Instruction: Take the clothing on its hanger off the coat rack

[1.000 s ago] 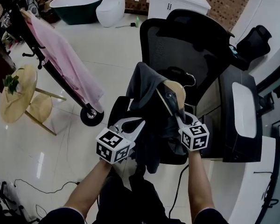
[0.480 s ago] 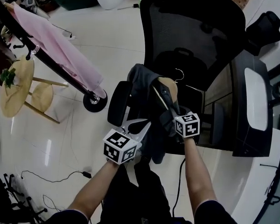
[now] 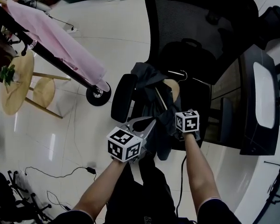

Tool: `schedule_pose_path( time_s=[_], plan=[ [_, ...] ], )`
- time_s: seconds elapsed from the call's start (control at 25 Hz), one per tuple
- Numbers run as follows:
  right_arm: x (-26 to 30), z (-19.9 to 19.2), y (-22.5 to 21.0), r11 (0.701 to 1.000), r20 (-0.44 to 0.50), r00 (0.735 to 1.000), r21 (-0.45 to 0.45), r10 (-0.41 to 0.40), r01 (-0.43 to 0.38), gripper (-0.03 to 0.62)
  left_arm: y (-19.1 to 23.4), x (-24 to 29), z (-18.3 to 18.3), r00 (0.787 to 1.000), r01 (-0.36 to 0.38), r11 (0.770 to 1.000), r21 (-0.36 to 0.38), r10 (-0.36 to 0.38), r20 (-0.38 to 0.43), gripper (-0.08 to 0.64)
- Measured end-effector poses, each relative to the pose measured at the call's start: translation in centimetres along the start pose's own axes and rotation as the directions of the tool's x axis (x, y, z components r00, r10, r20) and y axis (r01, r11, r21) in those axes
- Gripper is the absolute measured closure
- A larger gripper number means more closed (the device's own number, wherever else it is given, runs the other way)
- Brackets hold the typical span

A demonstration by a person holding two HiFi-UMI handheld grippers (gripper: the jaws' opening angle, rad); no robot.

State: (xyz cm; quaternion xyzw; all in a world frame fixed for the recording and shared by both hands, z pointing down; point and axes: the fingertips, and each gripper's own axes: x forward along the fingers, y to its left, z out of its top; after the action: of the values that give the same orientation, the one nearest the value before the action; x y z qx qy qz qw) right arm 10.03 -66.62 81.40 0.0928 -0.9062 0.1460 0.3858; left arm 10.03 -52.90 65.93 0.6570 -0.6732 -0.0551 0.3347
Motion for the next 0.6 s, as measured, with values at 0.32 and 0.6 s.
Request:
schedule_pose_path(
  time_s=[0.32, 0.6],
  plan=[
    [-3.4, -0.3, -1.7, 0.996, 0.002, 0.996, 0.004, -0.093, 0.093, 0.443, 0.0, -0.1, 1.6, 0.999, -0.002, 1.0, 0.021, 0.001, 0.034, 0.552],
    [-11.9, 7.7, -0.4, 0.996, 0.256, 0.964, -0.034, -0.072, 0.083, 0.496, -2.5, -0.2, 6.3, 0.995, 0.012, 0.996, 0.088, -0.021, 0.096, 0.552]
  ],
)
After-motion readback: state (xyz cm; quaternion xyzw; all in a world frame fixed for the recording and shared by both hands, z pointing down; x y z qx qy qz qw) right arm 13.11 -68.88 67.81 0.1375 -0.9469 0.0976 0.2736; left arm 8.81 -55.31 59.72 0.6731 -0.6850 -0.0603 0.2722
